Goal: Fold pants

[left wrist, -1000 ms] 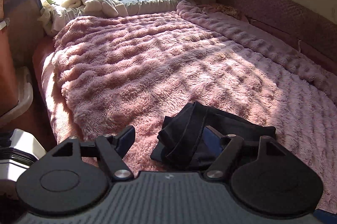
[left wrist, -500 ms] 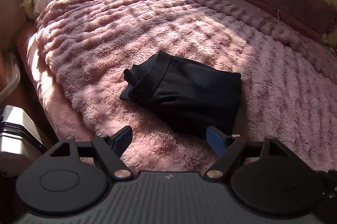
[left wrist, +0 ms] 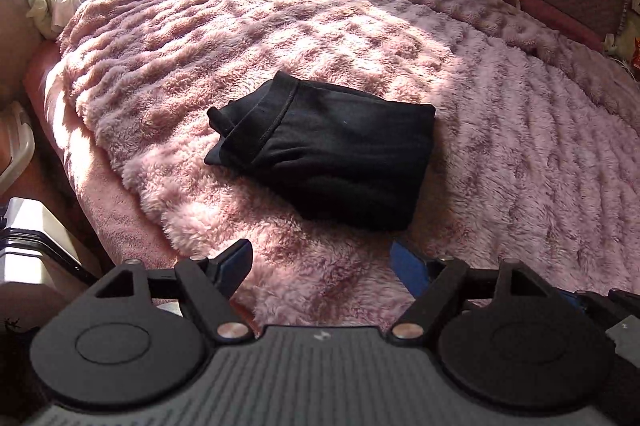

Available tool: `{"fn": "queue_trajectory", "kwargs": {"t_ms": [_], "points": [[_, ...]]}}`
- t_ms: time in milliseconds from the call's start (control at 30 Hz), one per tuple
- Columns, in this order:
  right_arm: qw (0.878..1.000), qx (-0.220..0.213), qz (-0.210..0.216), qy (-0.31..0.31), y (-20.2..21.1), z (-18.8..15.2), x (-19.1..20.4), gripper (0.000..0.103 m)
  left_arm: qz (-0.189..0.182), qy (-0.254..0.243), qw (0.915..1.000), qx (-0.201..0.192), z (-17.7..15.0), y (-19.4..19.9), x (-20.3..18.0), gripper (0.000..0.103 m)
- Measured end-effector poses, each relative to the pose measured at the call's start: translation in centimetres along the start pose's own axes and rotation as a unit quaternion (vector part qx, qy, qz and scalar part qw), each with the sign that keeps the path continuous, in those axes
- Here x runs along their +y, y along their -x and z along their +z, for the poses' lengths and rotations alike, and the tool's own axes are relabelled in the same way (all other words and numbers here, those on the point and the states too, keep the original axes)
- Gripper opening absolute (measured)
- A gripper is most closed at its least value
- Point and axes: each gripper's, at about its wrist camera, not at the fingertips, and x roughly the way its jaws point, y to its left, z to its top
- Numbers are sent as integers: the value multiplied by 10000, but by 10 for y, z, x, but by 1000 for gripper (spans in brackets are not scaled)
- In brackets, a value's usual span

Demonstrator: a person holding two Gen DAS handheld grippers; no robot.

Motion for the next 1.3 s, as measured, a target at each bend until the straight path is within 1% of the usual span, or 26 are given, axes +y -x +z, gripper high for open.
{"fn": "queue_trajectory", "kwargs": {"t_ms": [167,267,333,467,567,667,767,867,933,1100,1233,1300], "points": [[10000,-39,49,15,3,0,-3,60,-50,18,10000,26,0,1,-2,92],[10000,-32,12,20,4,-1,-4,60,-50,-81,10000,2,-1,2,-4,92],[10000,-24,24,17,4,-1,-5,60,-104,-44,9999,40,-1,1,-3,92],[10000,-14,-2,28,4,-2,-4,60,-89,-58,9999,43,-2,1,-3,92],[10000,-28,-9,30,5,-2,-5,60,-184,-11,9998,121,-2,0,-2,92],[10000,-37,-46,44,6,-2,-5,60,-144,-56,9999,35,-3,1,-4,92],[9999,-33,-145,48,7,-2,-5,60,-227,-45,9997,56,-2,1,-4,92],[9998,-71,-166,-1,9,-2,-6,60,-206,-26,9998,30,-1,3,-3,93],[9999,-73,-154,-32,11,-1,-5,60,-212,-43,9998,16,0,5,-2,93],[9999,-129,-93,-28,17,1,0,60,-269,131,9996,-8,4,12,5,93],[9998,-172,-11,-39,22,4,3,60,-198,112,9997,-70,6,17,7,93],[9998,-181,6,-42,24,4,5,60,-227,109,9997,-53,7,18,7,93]]}}
